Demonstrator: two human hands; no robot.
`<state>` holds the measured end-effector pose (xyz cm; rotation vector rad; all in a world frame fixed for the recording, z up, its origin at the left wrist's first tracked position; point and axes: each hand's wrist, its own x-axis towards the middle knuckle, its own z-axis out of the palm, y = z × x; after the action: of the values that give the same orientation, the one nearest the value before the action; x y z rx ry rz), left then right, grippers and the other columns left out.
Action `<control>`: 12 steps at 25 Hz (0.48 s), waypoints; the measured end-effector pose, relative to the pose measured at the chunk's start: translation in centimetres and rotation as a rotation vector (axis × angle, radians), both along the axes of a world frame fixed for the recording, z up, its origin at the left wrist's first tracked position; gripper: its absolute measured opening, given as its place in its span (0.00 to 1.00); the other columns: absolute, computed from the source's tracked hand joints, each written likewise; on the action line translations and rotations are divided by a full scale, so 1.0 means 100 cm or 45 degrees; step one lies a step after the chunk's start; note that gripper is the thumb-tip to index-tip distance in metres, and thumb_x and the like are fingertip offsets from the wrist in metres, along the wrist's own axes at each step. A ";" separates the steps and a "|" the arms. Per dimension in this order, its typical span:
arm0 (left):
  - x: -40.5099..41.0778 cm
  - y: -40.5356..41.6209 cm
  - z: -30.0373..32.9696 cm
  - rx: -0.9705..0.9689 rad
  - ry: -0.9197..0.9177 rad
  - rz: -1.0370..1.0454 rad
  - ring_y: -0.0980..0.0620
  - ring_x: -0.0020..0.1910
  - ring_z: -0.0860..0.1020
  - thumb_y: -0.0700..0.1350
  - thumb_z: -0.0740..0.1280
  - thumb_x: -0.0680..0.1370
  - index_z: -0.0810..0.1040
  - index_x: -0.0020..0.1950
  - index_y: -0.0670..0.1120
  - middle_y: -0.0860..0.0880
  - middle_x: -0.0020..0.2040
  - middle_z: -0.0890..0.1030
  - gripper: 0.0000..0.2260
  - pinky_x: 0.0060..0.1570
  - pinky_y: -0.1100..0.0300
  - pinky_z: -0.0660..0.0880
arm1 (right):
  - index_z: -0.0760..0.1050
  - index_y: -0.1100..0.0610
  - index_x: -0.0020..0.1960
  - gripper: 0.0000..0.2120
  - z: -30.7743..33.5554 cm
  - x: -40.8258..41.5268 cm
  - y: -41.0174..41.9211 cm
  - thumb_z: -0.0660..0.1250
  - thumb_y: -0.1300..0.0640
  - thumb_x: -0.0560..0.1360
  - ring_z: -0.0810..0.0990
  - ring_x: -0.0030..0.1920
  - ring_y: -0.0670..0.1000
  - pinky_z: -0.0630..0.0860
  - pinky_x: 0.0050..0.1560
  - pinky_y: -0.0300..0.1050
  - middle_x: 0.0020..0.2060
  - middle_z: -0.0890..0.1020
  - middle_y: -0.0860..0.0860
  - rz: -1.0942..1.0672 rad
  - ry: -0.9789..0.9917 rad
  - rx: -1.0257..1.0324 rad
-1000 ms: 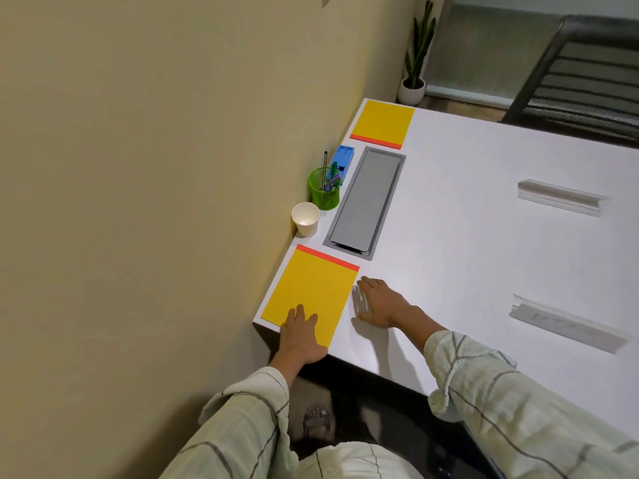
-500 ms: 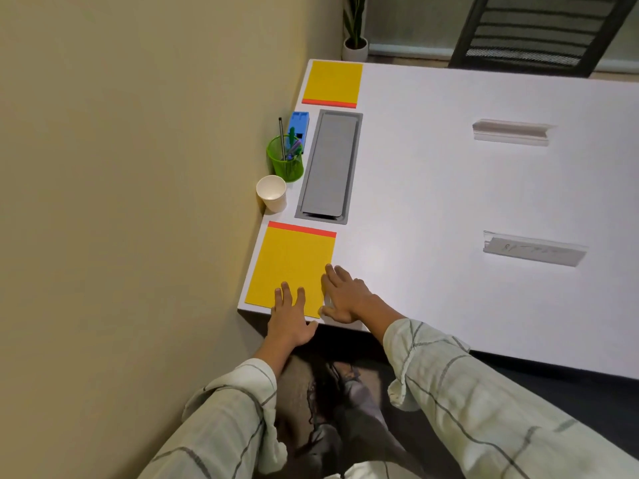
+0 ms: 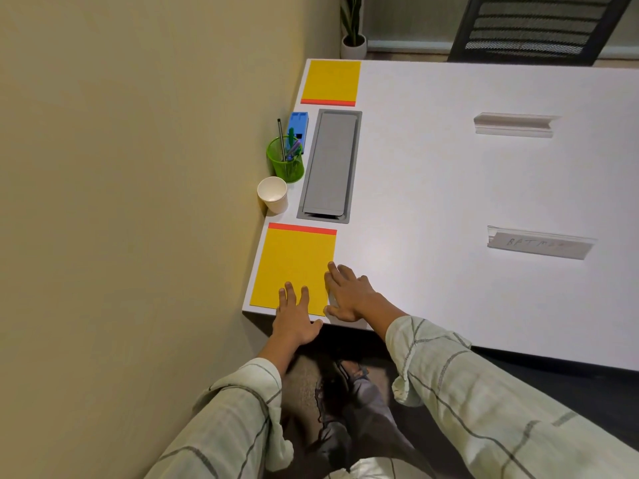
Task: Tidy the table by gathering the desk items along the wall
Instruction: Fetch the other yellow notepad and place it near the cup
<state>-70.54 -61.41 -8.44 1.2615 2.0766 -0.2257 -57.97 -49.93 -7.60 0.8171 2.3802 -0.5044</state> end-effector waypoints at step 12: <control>-0.015 0.019 0.037 0.143 0.118 -0.042 0.39 0.78 0.52 0.53 0.64 0.79 0.52 0.80 0.45 0.41 0.80 0.52 0.34 0.75 0.47 0.59 | 0.42 0.59 0.80 0.41 0.032 0.026 0.004 0.61 0.42 0.79 0.47 0.80 0.60 0.63 0.71 0.66 0.80 0.42 0.55 -0.152 0.018 -0.049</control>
<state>-72.02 -59.46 -4.74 1.3765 2.1747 -0.1883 -55.33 -49.54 -4.37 0.9447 2.3371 -0.6045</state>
